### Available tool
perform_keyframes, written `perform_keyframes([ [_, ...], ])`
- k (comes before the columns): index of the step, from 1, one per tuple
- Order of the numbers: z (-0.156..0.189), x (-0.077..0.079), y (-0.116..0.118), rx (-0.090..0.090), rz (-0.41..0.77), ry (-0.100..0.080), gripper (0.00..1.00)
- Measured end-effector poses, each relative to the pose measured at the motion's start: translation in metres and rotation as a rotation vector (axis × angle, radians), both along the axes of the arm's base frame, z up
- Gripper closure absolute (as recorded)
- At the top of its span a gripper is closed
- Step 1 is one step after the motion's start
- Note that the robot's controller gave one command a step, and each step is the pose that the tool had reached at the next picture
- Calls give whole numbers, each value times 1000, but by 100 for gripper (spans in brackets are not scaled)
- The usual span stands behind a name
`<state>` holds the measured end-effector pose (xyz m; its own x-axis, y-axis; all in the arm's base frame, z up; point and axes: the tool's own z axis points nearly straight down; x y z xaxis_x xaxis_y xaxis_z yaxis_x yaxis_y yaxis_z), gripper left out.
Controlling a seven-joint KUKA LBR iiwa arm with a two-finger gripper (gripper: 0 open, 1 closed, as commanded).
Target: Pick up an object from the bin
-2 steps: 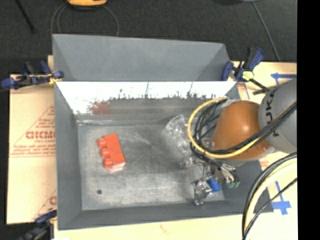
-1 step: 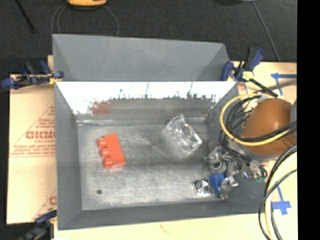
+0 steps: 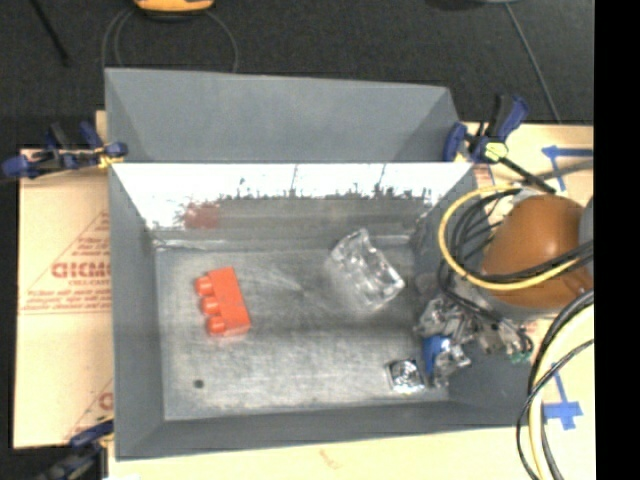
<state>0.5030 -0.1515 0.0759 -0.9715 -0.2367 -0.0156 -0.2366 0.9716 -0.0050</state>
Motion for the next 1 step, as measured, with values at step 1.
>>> perform_keyframes([
  [1,133,71,20,-4,154,3,100],
])
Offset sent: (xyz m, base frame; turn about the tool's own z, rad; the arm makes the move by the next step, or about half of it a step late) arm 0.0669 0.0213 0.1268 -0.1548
